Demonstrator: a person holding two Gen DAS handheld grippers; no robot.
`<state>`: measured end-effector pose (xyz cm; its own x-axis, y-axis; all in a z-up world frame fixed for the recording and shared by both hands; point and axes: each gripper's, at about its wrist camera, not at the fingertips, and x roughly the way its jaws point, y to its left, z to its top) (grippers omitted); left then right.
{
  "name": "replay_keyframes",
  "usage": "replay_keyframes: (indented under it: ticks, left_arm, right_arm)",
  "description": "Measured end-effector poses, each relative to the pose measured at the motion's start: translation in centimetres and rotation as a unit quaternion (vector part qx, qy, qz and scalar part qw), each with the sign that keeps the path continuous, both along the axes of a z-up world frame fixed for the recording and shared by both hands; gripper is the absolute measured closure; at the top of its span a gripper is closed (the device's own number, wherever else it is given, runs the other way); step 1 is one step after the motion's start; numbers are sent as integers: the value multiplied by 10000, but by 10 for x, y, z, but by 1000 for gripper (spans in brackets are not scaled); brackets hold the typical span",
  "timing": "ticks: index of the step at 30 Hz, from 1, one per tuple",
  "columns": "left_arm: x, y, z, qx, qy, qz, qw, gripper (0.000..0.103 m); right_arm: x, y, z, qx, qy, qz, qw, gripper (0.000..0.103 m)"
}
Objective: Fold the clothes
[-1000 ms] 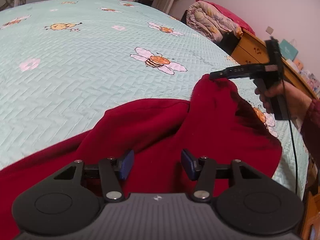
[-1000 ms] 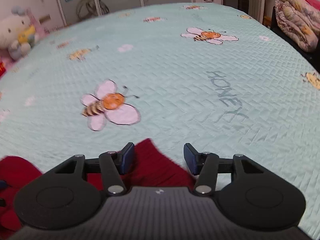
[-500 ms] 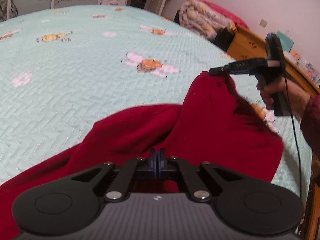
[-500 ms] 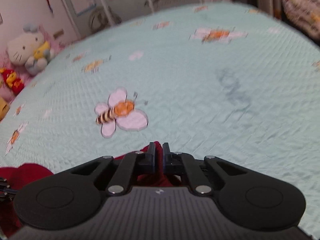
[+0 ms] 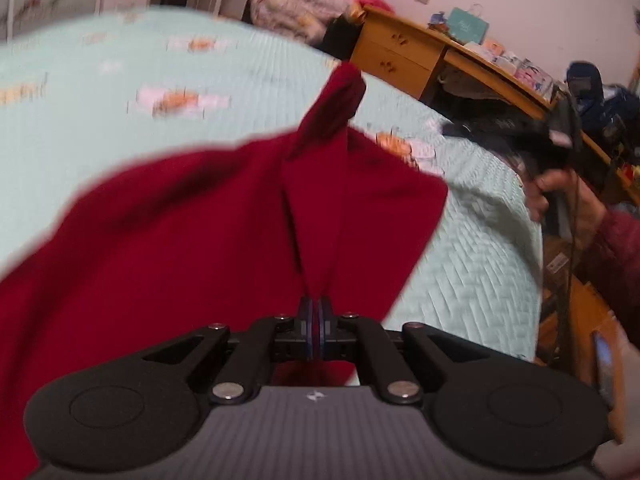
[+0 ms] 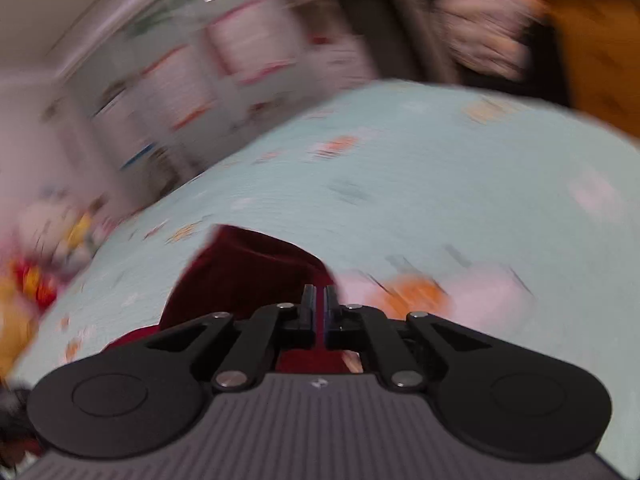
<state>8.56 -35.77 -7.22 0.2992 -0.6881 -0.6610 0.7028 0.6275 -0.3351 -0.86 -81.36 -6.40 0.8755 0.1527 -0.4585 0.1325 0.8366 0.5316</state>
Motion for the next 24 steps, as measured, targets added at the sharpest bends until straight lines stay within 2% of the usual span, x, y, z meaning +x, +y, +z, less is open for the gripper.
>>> replay_keyframes:
  ticks: [3, 6, 8, 11, 13, 16, 18, 20, 22, 24]
  left_arm:
    - [-3, 8, -3, 164, -162, 562, 9982, 94]
    - [-2, 9, 4, 412, -327, 925, 9943, 76]
    - [-2, 7, 12, 588, -458, 1013, 9921, 70]
    - [-1, 4, 27, 870, -773, 1197, 9860, 59]
    - [7, 6, 34, 748, -862, 1397, 9836, 45]
    - [27, 0, 28, 586, -685, 1528, 9841, 45]
    - [40, -10, 16, 541, -425, 1521, 9860, 49]
    - [45, -24, 9, 469, -189, 1417, 9886, 53]
    - [43, -37, 4, 394, -152, 1148, 9925, 54]
    - [39, -44, -1, 417, -99, 959, 9945, 55]
  right_arm:
    - [-20, 4, -14, 273, 193, -445, 9984, 99]
    - [-15, 33, -11, 309, 120, -530, 9980, 96]
    - [-6, 56, -4, 238, -25, -410, 9989, 86]
    - [13, 96, 16, -409, -228, -131, 9988, 83]
    - [32, 123, 33, -1004, -420, 157, 9939, 80]
    - [72, 151, 52, -1256, -463, 415, 9901, 58]
    - [110, 172, 61, -1452, -401, 617, 9867, 55]
    - [151, 201, 66, -1922, -256, 929, 9766, 55]
    - [196, 228, 60, -2234, 198, 1284, 9660, 55]
    - [224, 241, 44, -2705, 845, 1286, 9503, 55]
